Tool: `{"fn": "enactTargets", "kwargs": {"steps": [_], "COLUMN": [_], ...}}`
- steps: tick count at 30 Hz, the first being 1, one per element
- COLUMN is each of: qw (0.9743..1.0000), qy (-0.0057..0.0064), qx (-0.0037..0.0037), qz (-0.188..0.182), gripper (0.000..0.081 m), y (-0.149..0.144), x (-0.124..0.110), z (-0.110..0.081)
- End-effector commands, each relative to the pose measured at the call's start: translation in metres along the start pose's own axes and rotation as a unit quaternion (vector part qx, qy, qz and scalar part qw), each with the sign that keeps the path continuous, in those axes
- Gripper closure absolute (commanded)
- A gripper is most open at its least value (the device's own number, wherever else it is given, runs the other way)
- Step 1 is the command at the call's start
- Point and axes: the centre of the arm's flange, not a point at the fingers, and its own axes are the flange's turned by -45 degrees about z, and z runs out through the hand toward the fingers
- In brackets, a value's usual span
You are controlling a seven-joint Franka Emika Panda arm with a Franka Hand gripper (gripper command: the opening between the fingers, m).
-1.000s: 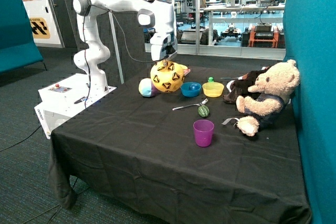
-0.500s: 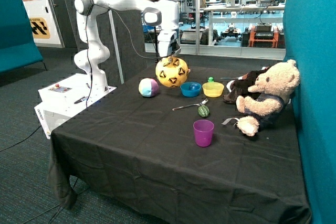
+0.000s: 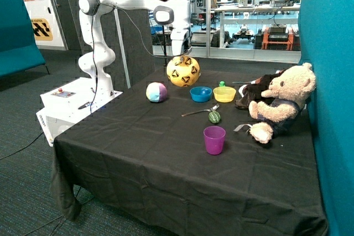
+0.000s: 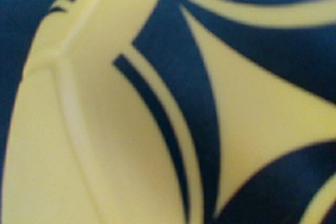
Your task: Sort the balls from left to right in order of size
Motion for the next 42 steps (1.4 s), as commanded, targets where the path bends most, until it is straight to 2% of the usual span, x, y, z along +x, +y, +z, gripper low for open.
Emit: {"fn": "enactTargets", "kwargs": {"steps": [1,5,9,10,14,16,22,42], "qw": [0.9994,0.9986,0.9984,0.9974,0.9972,0.996,0.9948,0.9941], "qy": [0.0026,0.0026,0.0026,0.0026,0.0026,0.0026,0.0026,0.0026], "qx": [0.0001,0.00005,0.00004,0.0,-0.00001,-0.00005,-0.00008,-0.0001], "qz": [-0.033,-0.053,-0.057,-0.072,-0.075,-0.089,-0.102,-0.108], "gripper": [0.0808,0.0808,0.0808,0.0808,0.0808,0.0808,0.0808,0.0808], "y": [-0.036,-0.05,-0.061,-0.067,-0.077,-0.082,-0.097,-0.104], "x": [-0.009,-0.016,-0.023,-0.027,-0.033,-0.036,-0.047,-0.088], "z": [-0.001,-0.001,0.0,0.0,0.002,0.003,0.01,0.035]}}
